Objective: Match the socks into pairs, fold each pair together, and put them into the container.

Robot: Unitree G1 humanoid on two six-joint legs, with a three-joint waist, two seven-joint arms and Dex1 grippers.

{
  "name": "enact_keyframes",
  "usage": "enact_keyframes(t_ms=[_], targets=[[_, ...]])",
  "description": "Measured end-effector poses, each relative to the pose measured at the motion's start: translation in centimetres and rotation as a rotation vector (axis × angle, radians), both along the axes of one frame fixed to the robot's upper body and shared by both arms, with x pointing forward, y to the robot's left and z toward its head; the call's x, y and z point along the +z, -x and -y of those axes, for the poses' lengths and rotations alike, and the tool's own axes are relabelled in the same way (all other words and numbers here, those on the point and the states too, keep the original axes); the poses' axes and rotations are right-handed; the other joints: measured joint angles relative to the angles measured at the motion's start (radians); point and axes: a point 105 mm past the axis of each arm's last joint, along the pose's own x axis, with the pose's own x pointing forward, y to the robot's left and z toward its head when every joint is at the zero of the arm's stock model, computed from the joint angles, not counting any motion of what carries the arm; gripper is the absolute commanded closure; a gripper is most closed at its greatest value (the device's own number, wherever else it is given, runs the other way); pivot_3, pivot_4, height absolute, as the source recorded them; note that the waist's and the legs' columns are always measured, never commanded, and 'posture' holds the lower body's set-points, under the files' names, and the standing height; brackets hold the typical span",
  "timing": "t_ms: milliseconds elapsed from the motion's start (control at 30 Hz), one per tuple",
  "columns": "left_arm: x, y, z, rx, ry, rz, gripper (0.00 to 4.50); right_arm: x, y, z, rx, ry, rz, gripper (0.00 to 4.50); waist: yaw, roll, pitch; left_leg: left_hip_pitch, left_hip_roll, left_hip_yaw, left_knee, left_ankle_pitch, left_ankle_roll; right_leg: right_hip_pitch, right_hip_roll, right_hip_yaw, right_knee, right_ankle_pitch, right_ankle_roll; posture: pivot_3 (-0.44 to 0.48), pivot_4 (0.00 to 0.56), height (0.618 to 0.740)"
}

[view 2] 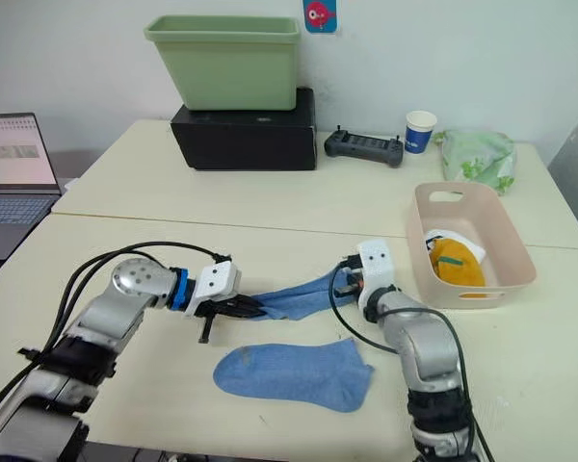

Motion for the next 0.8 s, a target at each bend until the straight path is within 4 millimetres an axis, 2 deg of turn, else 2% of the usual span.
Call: enact_keyframes(t_ms=[167,233,267,300,467,633,700,800], targets=[[0.0,-1.0,0.5,-0.086,-0.005,0.047,4.50,-0.2,1.2,0.4,-0.051,-0.056,-0.068,4.49,0.001,0.000,0.000,0.000,0.000,0.000,0.000,0.000,0.001,0.000,0.000,0.000,0.000,0.000,0.000,0.000,0.150,0.720],[0.0,-1.4,0.8,-0.099,0.004,0.051,4.50,-0.4,1.3,0.7,-0.080,-0.080,-0.085,3.98,0.003,0.000,0.000,0.000,-0.001,0.000,0.000,0.000,0.001,0.000,0.000,0.000,-0.001,0.000,0.000,0.000,0.150,0.720],[0.1,-1.4,0.9,-0.096,0.006,0.026,4.02,-0.4,1.4,1.0,-0.092,-0.083,-0.089,3.74,0.003,0.000,0.000,0.000,-0.001,0.000,0.000,0.000,0.001,0.000,-0.001,0.000,-0.001,0.000,0.000,0.000,0.150,0.720],[0.1,-1.4,0.8,-0.087,0.014,-0.015,3.85,-0.4,1.4,1.2,-0.104,-0.088,-0.093,3.45,0.002,0.000,0.000,0.000,-0.001,0.000,0.000,0.000,0.001,0.000,-0.001,0.000,-0.001,0.000,0.000,0.000,0.150,0.720],[0.4,-1.2,0.3,-0.053,0.046,-0.094,2.31,0.2,1.5,1.8,-0.135,-0.095,-0.078,1.71,-0.004,0.000,0.000,-0.001,0.000,0.000,0.000,0.000,0.001,-0.001,0.001,0.000,0.000,0.000,0.000,0.000,0.150,0.720],[3.1,-0.2,-2.4,0.059,0.121,-0.093,0.74,0.9,1.8,2.6,-0.160,-0.102,-0.041,0.00,-0.031,0.000,0.000,-0.001,0.001,-0.005,-0.001,0.000,0.000,-0.002,0.000,0.002,0.001,0.000,0.000,0.000,0.150,0.720],[3.7,0.6,-3.5,0.140,0.169,-0.122,0.13,0.9,2.3,2.4,-0.124,-0.092,-0.018,0.00,-0.036,0.000,0.000,-0.001,0.001,-0.007,-0.001,0.000,0.001,-0.001,0.000,0.002,0.001,0.000,0.000,0.000,0.150,0.720],[3.2,1.8,-4.4,0.281,0.253,-0.216,0.06,1.4,2.9,2.2,-0.024,-0.009,0.056,0.00,-0.040,0.000,0.000,-0.001,0.000,-0.007,0.000,-0.002,0.003,-0.001,-0.001,0.002,0.001,0.000,0.000,0.000,0.150,0.720]])
